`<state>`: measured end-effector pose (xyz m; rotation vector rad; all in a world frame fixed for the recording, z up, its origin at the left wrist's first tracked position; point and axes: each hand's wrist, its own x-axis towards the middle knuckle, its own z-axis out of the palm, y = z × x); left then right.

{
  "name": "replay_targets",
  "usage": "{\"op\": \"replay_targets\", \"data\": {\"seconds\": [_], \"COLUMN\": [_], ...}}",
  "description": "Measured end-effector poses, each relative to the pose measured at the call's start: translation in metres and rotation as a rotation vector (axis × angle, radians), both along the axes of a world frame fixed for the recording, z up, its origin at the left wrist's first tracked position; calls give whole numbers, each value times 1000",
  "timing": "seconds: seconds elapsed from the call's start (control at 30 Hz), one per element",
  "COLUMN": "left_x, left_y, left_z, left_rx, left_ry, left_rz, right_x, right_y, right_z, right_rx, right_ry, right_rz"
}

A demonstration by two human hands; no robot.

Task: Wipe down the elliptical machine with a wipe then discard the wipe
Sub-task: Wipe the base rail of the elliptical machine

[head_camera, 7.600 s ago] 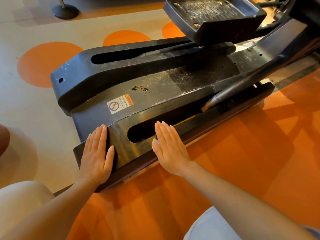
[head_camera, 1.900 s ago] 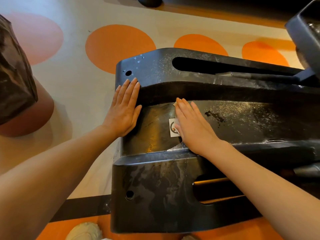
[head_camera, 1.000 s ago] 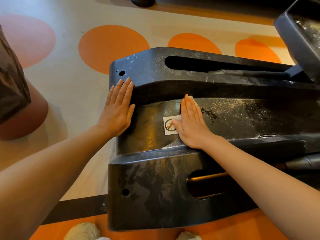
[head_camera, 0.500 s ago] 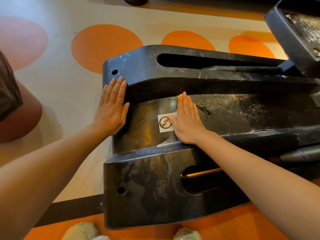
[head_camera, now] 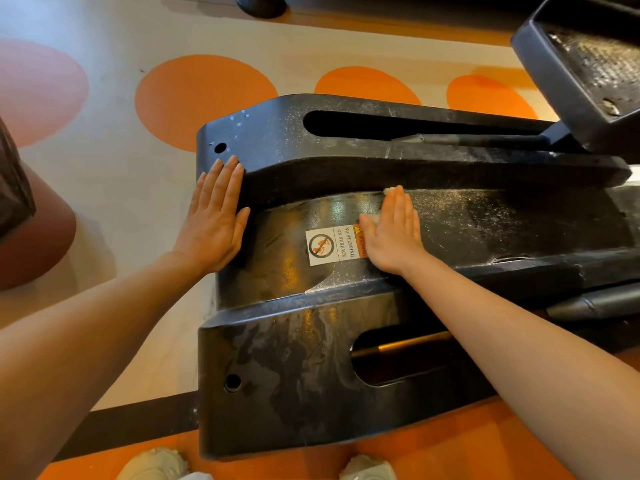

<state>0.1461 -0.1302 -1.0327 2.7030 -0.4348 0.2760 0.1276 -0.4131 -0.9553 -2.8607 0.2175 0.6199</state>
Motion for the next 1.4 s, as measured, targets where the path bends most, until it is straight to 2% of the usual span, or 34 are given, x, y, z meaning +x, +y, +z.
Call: {"op": "replay_targets", "data": {"seconds": [0.13,0.3,0.5,0.77,0.93,1.2,1.4], "left_x": [0,-2,-3,-3,-5,-4,-4], "left_y": [-2,-10,-11,-26,-18,-18,-16], "left_z": [0,2,2,4,4,3,5], "left_rx": [-5,-41,-50,-90,-52,-26,-4], "left_ry": [0,6,29,26,39,43,60], "left_rz": [13,56,75,158,116,116,115], "right_x": [9,2,21,12,23,16,29], "right_y": [0,15,-21,-14,-45,-44,-62], "right_z": [4,-7,-2,-16,-12,-20,-18], "right_rx": [-43,-28,-6,58,61,34,29], "right_ry": [26,45,-17,-105,-155,-217,-245], "right_rz": [-164,-20,-268,-149,-303,-247,-388]}}
